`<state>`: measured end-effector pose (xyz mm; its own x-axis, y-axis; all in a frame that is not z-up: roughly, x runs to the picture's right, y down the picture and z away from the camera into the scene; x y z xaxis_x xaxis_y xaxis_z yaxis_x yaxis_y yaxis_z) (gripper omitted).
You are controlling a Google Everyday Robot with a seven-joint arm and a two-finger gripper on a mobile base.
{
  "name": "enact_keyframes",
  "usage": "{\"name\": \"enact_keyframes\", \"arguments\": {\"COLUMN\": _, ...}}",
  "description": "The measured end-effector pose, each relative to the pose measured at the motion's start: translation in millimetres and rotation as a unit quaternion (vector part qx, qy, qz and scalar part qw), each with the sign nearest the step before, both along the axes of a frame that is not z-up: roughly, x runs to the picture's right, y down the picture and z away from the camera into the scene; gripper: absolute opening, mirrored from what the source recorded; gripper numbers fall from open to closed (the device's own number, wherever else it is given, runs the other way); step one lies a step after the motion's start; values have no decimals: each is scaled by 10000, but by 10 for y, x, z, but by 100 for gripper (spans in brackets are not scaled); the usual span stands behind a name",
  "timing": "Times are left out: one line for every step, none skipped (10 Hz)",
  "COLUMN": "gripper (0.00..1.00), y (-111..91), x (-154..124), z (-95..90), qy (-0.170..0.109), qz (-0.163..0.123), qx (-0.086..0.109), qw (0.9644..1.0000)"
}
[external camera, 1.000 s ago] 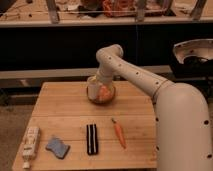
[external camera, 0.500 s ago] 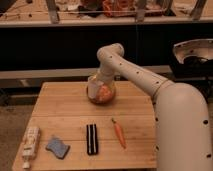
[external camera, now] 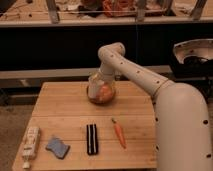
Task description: Place the ceramic cup in the ceramic bowl
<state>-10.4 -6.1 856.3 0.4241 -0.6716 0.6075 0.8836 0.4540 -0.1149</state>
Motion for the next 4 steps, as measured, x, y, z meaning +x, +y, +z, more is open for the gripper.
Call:
{"name": "enact_keyframes", "arguments": {"gripper": 80, "y": -6, "x": -2, "z": 1, "qy": -3, "qz": 14, "qx": -4, "qw": 10000}}
{"name": "enact_keyframes", "arguments": {"gripper": 80, "y": -13, "x": -5, "z": 1, "qy": -6, "qz": 22, "qx": -3, "qw": 10000}}
{"name": "enact_keyframes", "arguments": {"gripper": 80, "y": -19, "x": -9, "z": 2, "qy": -6, "qz": 31, "qx": -3, "qw": 10000}}
{"name": "enact_keyframes", "arguments": {"gripper": 80, "y": -29, "x": -8, "z": 2, "qy": -4, "qz": 39, "qx": 1, "qw": 10000}}
